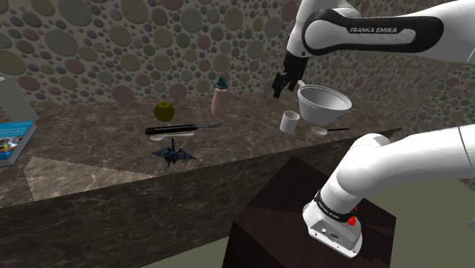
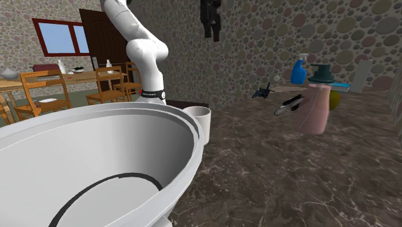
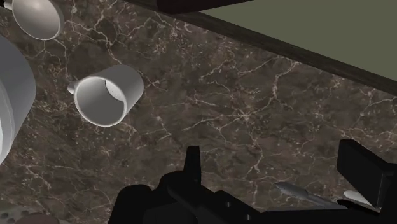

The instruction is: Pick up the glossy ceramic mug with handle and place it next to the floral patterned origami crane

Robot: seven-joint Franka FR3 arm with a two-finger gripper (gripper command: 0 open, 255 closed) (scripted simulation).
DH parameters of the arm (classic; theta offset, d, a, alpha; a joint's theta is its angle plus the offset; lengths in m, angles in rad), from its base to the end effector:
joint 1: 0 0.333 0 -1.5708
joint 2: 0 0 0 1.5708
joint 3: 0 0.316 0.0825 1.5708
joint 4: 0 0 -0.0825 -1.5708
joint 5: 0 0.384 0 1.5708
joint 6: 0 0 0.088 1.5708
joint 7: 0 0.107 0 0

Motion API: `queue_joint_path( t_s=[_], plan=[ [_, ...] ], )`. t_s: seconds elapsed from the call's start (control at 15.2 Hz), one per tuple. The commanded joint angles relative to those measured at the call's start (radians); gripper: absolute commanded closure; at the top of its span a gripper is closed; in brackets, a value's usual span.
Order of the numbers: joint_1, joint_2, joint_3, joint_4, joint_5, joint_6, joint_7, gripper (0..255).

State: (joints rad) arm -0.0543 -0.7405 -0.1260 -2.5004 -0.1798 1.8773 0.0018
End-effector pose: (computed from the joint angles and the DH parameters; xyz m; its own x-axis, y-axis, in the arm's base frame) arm 0.3331 -0.0804 0.5328 0.9882 -0.1036 0.1128 -0.1141 -0.9893 0.0913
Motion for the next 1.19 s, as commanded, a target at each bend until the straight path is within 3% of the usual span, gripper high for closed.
queue_joint_path(
  t_s=[0.0, 0.66, 1.12],
  plan=[
    [-0.014, 0.023, -0.038, -0.027, -0.019, 0.049, -0.034, 0],
    [-0.07, 0.235, -0.246, -0.086, -0.087, 0.312, -0.215, 0],
    [-0.067, 0.472, -0.399, -0.05, -0.048, 0.5, -0.381, 0]
  ],
)
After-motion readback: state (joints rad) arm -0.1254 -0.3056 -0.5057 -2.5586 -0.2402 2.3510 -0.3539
